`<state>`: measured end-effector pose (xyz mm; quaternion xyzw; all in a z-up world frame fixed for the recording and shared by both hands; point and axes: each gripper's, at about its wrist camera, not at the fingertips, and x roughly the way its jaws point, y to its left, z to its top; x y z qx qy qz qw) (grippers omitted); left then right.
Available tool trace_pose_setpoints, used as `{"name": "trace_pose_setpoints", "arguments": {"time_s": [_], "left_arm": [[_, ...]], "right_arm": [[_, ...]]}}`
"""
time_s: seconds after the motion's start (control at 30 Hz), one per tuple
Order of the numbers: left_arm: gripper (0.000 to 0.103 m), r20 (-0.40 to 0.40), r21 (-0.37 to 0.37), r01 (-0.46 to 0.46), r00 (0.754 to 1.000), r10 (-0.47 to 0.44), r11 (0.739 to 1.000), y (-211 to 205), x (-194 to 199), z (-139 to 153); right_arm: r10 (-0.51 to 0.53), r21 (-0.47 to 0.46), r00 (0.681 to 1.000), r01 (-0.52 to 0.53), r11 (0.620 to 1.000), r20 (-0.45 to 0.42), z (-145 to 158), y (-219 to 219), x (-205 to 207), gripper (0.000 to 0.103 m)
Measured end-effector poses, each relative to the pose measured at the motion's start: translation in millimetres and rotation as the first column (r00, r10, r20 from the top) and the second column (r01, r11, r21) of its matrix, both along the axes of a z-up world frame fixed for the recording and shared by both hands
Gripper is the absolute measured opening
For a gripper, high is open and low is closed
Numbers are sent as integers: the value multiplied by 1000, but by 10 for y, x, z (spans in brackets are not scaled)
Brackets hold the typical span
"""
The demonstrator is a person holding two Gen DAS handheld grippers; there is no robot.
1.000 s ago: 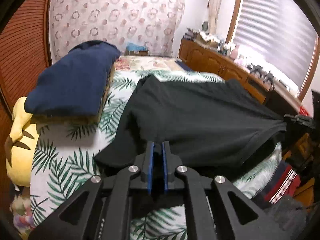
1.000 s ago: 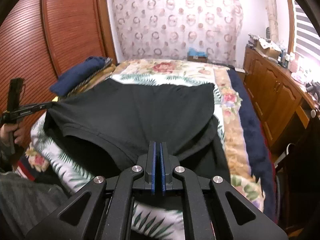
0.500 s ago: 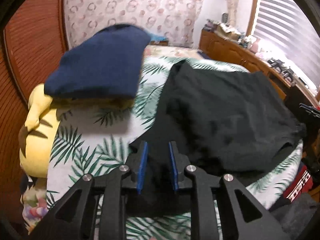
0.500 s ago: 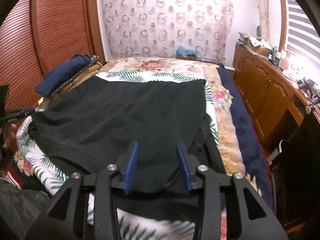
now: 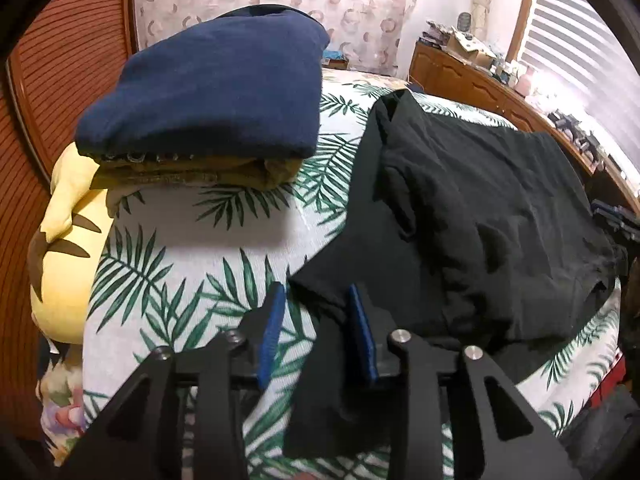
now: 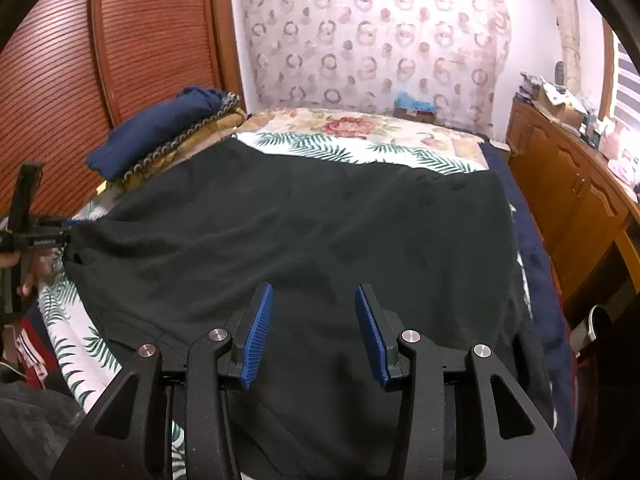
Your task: Fold small clothes
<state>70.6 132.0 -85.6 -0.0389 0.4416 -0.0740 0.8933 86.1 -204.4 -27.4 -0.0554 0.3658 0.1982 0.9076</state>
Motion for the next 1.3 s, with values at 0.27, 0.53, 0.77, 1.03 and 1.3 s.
{"name": "trace_pose_setpoints", "arguments": {"time_s": [0.27, 0.53, 0.77, 1.03, 1.3], "left_arm": [[36, -60, 6, 27, 998, -26, 1000, -50, 165, 24], [33, -77, -83, 109, 990, -116, 990, -126, 143, 27], [6, 5, -55, 126, 992, -126, 991, -182, 51, 83], [5, 150, -156, 96, 986, -72, 983, -112, -16, 572], [4, 285, -152, 216, 944, -167, 964, -541, -5, 1187]], "right_arm": [[-11, 3, 999, 11, 1000, -37, -207, -33, 93, 43], [-82, -67, 995, 78, 995, -60, -401, -146, 109, 49], [-130, -28, 991, 130, 991, -13, -451, -333, -142, 59], [-194, 57, 977, 190, 980, 88, -515, -511, -445, 59], [-160, 16, 985, 160, 987, 60, -460, -527, -425, 59]]}}
